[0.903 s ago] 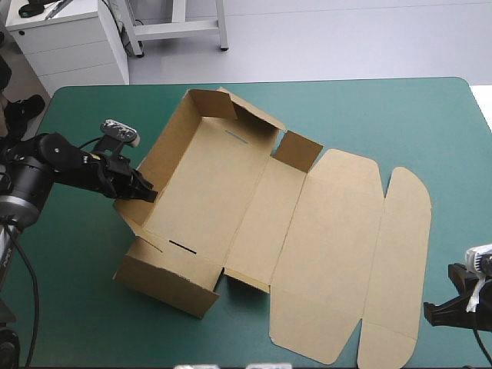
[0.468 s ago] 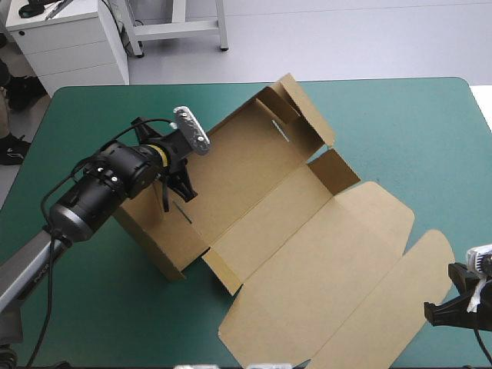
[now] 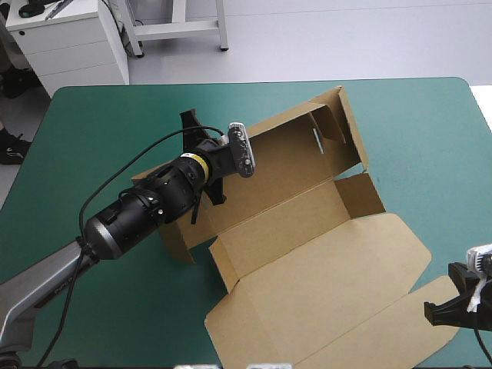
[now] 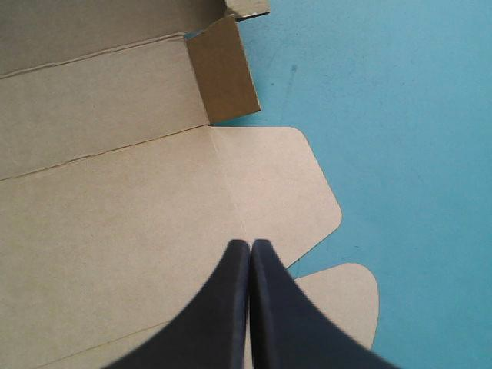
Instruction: Fold the box
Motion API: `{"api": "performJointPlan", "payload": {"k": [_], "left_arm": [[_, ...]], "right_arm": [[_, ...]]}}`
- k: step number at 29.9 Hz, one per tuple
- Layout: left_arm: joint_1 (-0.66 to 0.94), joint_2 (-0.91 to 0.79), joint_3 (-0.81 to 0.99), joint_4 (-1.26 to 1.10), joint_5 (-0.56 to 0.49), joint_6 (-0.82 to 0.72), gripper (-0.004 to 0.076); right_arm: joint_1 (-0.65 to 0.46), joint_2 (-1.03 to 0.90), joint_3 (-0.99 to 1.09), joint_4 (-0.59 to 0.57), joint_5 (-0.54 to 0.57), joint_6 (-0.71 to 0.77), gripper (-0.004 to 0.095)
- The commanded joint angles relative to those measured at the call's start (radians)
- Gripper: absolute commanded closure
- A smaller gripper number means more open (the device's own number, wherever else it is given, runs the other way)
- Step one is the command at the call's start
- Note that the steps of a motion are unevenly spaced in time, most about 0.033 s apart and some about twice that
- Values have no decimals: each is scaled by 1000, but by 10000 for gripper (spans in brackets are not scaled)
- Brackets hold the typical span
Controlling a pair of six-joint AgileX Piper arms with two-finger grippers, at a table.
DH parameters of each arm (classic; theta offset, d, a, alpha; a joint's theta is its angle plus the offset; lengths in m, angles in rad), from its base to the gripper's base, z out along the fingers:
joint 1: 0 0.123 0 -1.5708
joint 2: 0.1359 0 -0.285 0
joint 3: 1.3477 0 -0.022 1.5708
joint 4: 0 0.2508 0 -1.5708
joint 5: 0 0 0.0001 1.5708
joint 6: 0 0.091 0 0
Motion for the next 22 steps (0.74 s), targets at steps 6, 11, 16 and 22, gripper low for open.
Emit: {"api": "performJointPlan", "payload": {"k": [6,11,16,22], "left_arm": [[-108,-54,-29,217,-123,-18,731],[-157,-87,-29,304,-144,-18,731],[-201,-136,-12,301,-149,-13,731],[-226,-203,117,310,-149,-23,731]], "right_arm": [[-6,8,-28,-9,-59,-5,928],[-6,8,-28,-9,-59,-5,928],[-6,8,-28,-9,-59,-5,928],[-6,8,-28,-11,-59,-5,928]]}}
